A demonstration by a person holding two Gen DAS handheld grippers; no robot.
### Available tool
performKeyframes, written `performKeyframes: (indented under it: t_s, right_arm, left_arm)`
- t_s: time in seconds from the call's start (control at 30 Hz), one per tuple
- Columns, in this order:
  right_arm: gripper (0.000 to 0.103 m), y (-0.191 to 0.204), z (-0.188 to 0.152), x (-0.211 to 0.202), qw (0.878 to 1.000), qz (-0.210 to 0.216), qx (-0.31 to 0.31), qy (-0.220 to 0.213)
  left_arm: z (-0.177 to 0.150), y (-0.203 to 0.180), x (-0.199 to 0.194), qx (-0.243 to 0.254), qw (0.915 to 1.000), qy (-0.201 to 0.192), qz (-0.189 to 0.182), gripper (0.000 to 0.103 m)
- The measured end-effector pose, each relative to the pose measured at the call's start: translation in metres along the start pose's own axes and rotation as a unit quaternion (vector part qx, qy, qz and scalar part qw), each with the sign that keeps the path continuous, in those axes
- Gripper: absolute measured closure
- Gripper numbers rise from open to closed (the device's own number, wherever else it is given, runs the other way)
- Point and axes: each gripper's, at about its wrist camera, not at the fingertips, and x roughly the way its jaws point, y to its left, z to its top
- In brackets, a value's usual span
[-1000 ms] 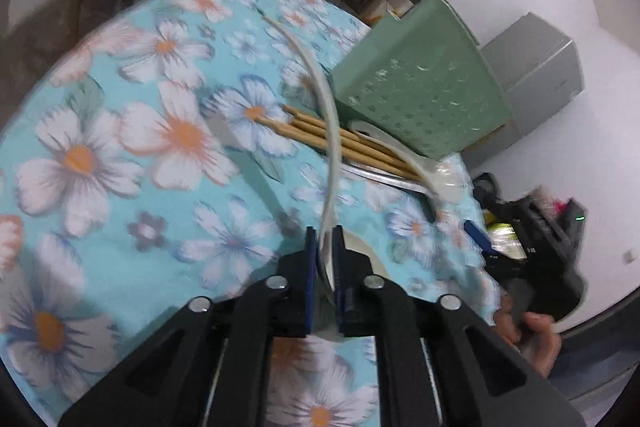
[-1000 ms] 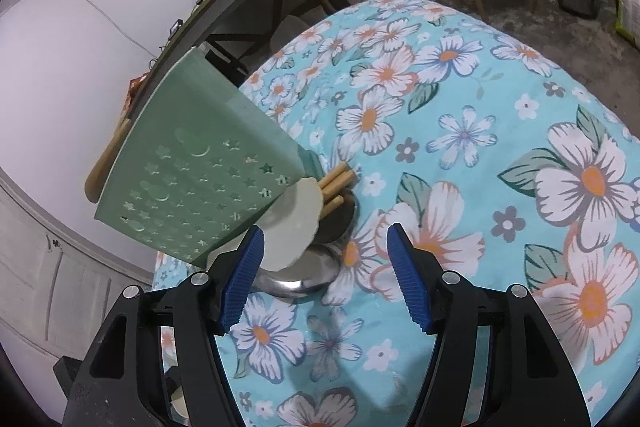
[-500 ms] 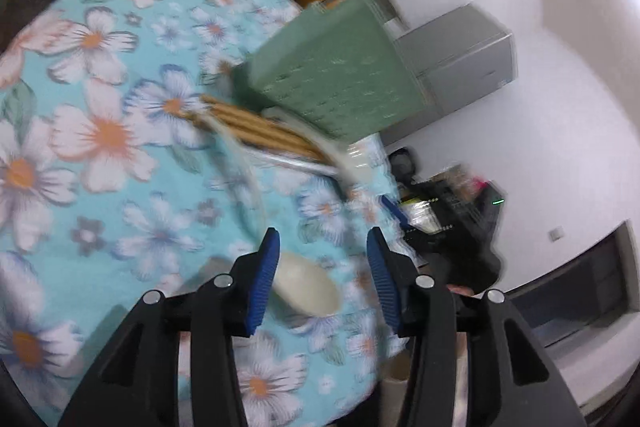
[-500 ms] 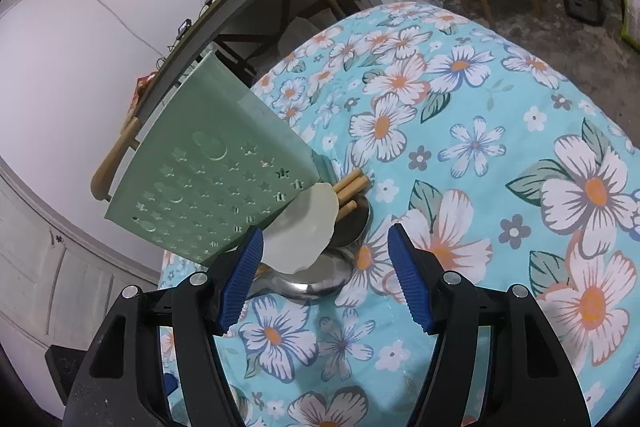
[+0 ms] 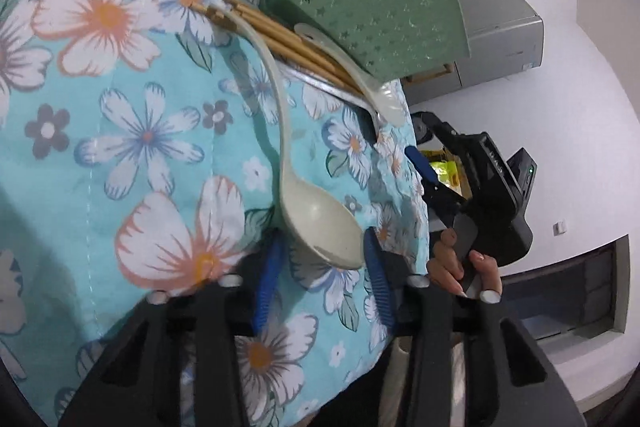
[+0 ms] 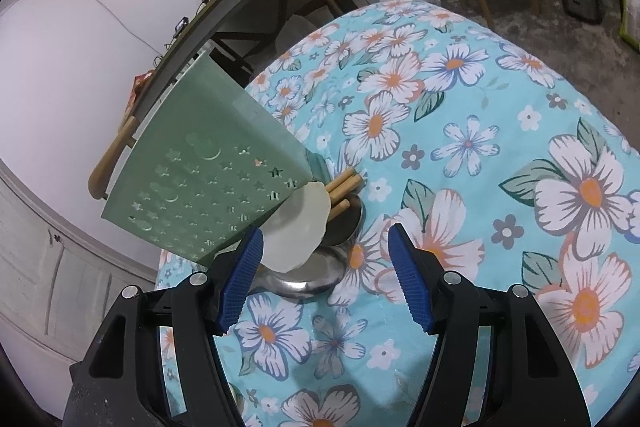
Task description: Organize utensils
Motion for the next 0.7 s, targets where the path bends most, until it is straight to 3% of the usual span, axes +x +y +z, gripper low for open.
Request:
performKeyframes:
  t_s: [0.13,0.3,0.5,0.57,0.63,0.7]
  right_arm:
    - [0.041,-0.005,0.0,0.0,1.0,0.002,0.01,0.001]
    - [0.041,-0.005,0.0,-0.001,1.0,0.002,0.014,0.002]
    - [0.041,0.001,-0.003,0.002,1.0,-0.001,0.007,0.007]
    - [0.041,0.003,-0.004,0.003,1.0,-0.002,0.005,0.008]
    - [0.041,0.003,-0.005,0.003,1.0,-0.003,0.005,0.008]
    - [0.041,0.002,-0.004,0.002,1.0,-0.005,0.005,0.008]
  left_arm:
    - [0.001,0.003,-0.002,0.0,1.0,0.003,0.001,0.097]
    - [0.009,0.018,-0.037,-0.002,0.9975,-0.035,0.061,0.098]
    - [0.018,0.022,-0.069,0.007,0.9873,-0.097,0.126,0.098]
    - [0.02,0.024,-0.072,-0.006,0.9902,-0.093,0.103,0.096]
    - [0.021,0.029,-0.067,-0.026,0.9972,-0.056,0.041,0.071]
    - [0.016,0.03,-0.062,-0.047,0.9984,-0.031,-0.011,0.061]
